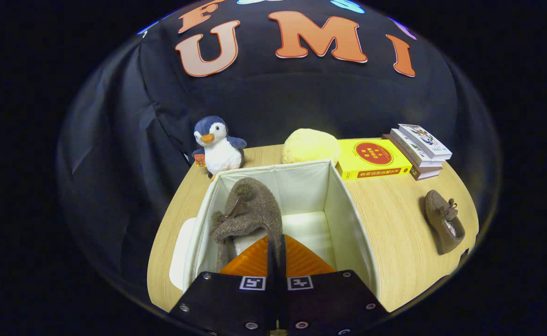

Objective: Open the storage box then place both shoes into the box .Put the left shoe in first, then the right shoe, with the right side of both shoes facing outward in a uniform manner.

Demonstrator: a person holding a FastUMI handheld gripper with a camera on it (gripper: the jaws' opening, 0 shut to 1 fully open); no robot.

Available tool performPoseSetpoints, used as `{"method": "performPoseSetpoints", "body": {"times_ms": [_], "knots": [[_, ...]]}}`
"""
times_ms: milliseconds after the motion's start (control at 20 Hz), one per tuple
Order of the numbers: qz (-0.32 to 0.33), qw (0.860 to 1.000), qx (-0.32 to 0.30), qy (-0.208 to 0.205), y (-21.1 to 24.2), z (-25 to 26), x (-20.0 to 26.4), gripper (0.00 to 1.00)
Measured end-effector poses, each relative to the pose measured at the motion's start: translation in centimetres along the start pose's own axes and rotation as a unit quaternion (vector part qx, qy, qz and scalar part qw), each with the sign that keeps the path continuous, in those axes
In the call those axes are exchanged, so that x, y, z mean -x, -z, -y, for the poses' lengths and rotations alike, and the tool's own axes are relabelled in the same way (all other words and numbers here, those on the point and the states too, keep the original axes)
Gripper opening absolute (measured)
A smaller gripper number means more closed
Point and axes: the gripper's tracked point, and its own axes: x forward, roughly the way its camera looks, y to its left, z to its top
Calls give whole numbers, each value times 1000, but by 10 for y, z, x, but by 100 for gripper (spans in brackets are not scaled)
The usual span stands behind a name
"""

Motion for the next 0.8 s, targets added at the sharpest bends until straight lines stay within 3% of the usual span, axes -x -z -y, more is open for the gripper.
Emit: {"method": "performPoseSetpoints", "body": {"times_ms": [200,400,550,600,800], "knots": [[-18,1000,20,-4,18,-10,-8,4],[-3,1000,15,-14,7,-5,-1,19],[14,1000,15,-19,-5,9,8,42],[22,999,15,-18,-11,15,12,57],[51,998,14,-21,-32,45,29,89]]}}
